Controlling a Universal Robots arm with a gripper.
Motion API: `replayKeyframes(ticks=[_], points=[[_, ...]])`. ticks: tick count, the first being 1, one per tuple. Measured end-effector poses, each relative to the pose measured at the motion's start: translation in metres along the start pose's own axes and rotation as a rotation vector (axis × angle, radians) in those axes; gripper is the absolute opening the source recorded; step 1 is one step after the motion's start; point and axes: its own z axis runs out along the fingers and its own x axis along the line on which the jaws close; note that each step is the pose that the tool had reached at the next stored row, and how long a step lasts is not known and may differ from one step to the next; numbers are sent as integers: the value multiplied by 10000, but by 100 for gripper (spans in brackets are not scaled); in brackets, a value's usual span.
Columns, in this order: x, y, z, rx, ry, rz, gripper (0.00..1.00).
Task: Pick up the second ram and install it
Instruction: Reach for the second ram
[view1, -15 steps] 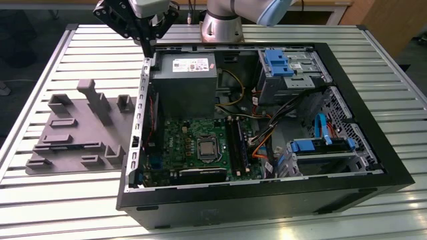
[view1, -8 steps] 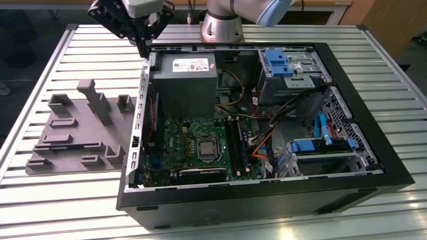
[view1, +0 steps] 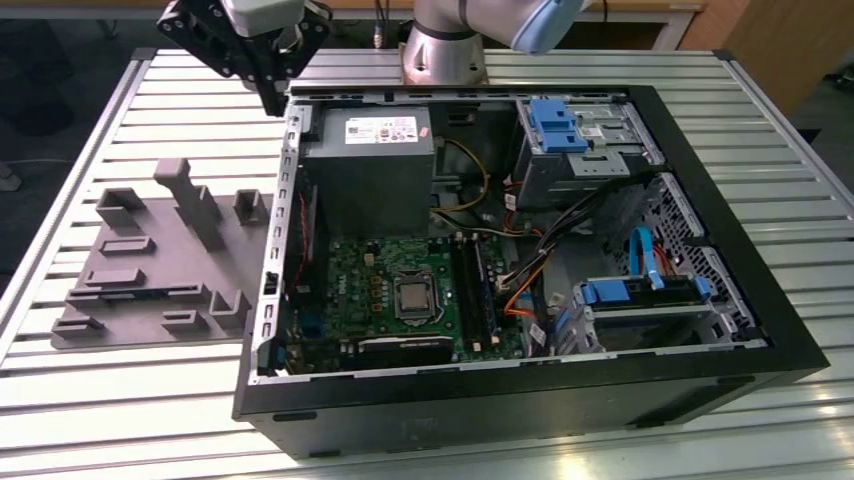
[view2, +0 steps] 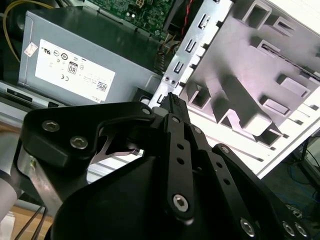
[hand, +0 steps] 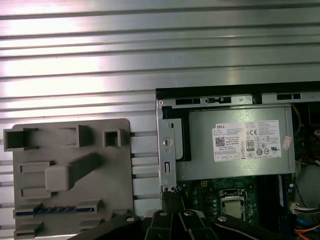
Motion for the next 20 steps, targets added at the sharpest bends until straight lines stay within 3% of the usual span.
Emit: replayKeyframes(ticks=[20], points=[[327,-25,-4,-1,0,1,11]])
